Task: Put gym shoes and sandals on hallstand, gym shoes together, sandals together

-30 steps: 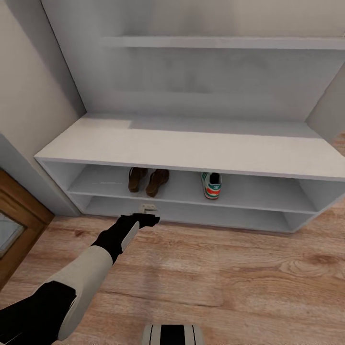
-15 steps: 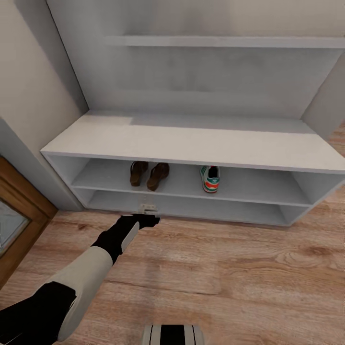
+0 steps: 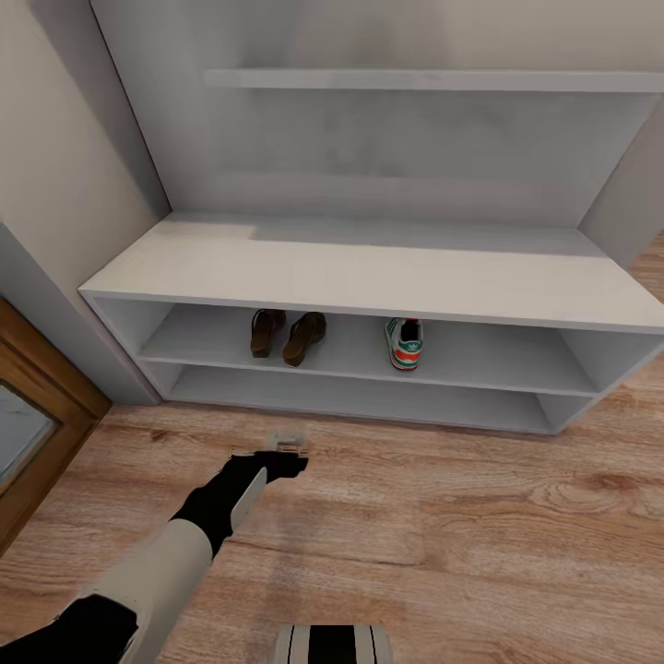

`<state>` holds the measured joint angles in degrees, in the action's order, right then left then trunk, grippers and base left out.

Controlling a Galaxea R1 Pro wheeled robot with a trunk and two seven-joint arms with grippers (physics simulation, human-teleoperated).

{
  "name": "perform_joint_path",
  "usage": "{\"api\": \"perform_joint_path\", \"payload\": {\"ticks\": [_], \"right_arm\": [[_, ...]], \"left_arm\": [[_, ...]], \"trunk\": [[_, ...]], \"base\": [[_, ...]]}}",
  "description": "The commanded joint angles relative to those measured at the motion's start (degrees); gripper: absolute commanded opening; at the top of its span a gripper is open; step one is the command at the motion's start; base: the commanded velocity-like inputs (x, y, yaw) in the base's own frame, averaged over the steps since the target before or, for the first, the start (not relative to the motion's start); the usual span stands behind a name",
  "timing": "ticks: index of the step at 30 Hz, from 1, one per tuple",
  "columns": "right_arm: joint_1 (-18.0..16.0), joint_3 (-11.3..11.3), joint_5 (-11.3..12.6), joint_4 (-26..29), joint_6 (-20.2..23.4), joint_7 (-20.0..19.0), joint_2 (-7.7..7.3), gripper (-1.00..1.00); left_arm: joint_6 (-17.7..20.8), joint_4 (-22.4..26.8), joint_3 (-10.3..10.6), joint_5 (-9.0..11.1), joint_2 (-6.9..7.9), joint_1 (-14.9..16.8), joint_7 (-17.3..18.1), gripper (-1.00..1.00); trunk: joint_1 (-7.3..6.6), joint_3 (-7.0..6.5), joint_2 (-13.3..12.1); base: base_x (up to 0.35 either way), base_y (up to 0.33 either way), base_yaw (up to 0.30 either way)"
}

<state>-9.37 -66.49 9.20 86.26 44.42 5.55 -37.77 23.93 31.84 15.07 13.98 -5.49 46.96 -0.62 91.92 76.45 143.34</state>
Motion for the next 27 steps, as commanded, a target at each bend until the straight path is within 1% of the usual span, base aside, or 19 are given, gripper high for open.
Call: {"api": "perform_joint_path", "payload": {"ticks": [1,7,10,13,16,17,19,20,21,22,24,25,26,27], "right_arm": [[0.0,0.0,0.7,0.1,0.2,0.6,-0.02,-1.0],[0.0,0.0,1.1,0.0,0.2,0.4,-0.03,-1.0],[0.0,0.0,1.2,0.0,0.2,0.4,-0.02,-1.0],[0.0,0.0,1.3,0.0,0.2,0.4,0.16,-1.0],[0.0,0.1,1.5,0.0,0.2,0.3,1.52,-1.0],[0.0,0.1,1.5,0.0,0.2,0.3,1.72,-1.0],[0.0,0.1,1.6,0.0,0.2,0.3,2.2,-1.0],[0.0,0.1,1.6,0.0,0.2,0.3,2.26,-1.0],[0.0,0.1,1.6,0.0,0.2,0.3,2.36,-1.0],[0.0,0.0,1.6,0.0,0.2,0.3,2.39,-1.0],[0.0,0.0,1.6,0.0,0.2,0.3,2.47,-1.0],[0.0,0.0,1.6,0.0,0.2,0.3,2.48,-1.0],[0.0,0.0,1.6,0.0,0.2,0.3,2.5,-1.0],[0.0,0.0,1.6,0.0,0.2,0.3,2.51,-1.0]], "left_arm": [[0.1,0.6,0.1,0.3,0.05,-0.7,0.0,1.0],[-1.6,4.9,0.1,0.3,0.18,-4.7,0.2,1.0],[-3.2,10.0,0.0,0.3,0.66,-8.5,0.2,1.0],[-4.8,14.3,0.0,0.3,1.34,-11.5,0.3,1.0],[-6.2,21.3,0.0,0.3,3.04,-15.8,0.4,1.0],[-6.3,22.4,0.0,0.3,3.36,-16.4,0.4,1.0],[-6.6,26.2,0.0,0.4,4.65,-18.5,0.4,1.0],[-6.6,27.0,0.0,0.4,4.98,-19.0,0.5,1.0],[-6.7,28.5,0.0,0.4,5.69,-19.8,0.7,1.0],[-6.7,29.1,0.0,0.5,6.09,-20.1,0.8,1.0],[-6.8,31.2,0.0,0.5,7.61,-21.4,2.2,1.0],[-6.8,31.7,0.0,0.5,7.95,-21.6,2.8,1.0],[-6.8,32.5,-0.4,0.6,8.7,-22.1,4.2,1.0],[-6.8,33.2,-1.6,0.6,9.46,-22.4,6.1,1.0]], "trunk": [[-0.01,0.04,0.0],[-0.01,0.04,0.0],[-0.01,0.04,0.0],[-0.01,0.04,0.0],[-0.01,0.04,0.0],[-0.01,0.04,0.0],[-0.01,0.04,0.0],[-0.01,0.04,0.0],[-0.01,0.04,0.0],[-0.01,0.04,0.0],[-0.01,0.04,0.0],[-0.01,0.04,0.0],[-0.01,0.04,0.0],[-0.01,0.04,0.0]], "base": [[0.0,0.0,0.0],[0.0,0.0,0.0],[0.0,0.0,0.0],[0.0,0.0,0.0],[0.0,0.0,0.0],[0.0,0.0,0.0],[0.0,0.0,0.0],[0.0,0.0,0.0],[0.0,0.0,0.0],[0.0,0.0,0.0],[0.0,0.0,0.0],[0.0,0.0,0.0],[0.0,0.0,0.0],[0.0,0.0,0.0]]}}
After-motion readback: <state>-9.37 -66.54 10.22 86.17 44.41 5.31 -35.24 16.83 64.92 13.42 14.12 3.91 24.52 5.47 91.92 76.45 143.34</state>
